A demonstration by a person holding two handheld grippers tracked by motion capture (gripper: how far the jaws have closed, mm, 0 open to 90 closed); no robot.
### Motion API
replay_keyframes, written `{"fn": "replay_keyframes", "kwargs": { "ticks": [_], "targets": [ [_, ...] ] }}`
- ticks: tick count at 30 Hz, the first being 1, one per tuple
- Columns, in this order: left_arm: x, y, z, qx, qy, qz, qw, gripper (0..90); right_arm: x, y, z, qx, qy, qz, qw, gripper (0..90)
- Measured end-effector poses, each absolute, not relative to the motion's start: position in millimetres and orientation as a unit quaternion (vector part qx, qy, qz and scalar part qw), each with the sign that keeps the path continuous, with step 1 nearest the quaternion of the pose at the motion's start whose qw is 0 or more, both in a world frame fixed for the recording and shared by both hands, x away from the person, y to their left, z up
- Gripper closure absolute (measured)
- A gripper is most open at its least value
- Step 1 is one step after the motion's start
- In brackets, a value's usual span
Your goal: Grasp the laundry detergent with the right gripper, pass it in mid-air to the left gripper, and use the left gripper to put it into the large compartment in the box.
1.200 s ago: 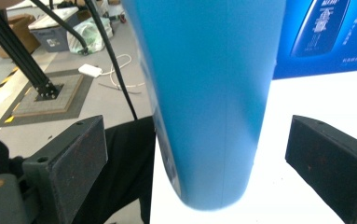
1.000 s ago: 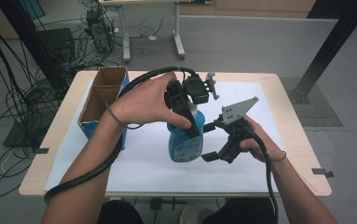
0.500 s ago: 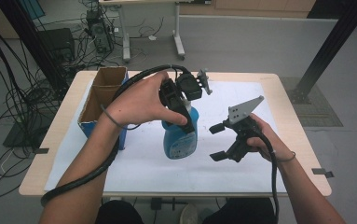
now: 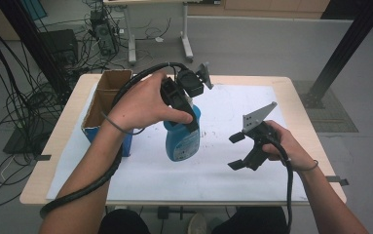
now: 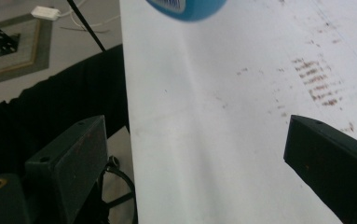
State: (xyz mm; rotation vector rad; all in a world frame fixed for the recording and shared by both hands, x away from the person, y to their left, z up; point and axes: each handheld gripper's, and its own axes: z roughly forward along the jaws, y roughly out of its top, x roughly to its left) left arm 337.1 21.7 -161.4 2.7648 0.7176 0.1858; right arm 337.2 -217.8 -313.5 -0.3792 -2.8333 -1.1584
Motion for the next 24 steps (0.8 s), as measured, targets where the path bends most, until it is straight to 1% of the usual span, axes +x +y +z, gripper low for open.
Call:
{"fn": "replay_keyframes", "kwargs": {
  "ticks": [12, 24],
  "targets": [
    [345.5, 34.2, -158.6, 0.944, 0.289, 0.067, 0.142, 37.6, 337.8, -224.1, -323.0, -0.138, -0.948, -0.286, 0.027, 9.2],
    [350.8, 42.2, -155.5, 0.937, 0.314, 0.072, 0.138, 37.6, 347.9, -232.3, -332.5, -0.175, -0.96, -0.219, 0.029, 8.5]
  ]
}}
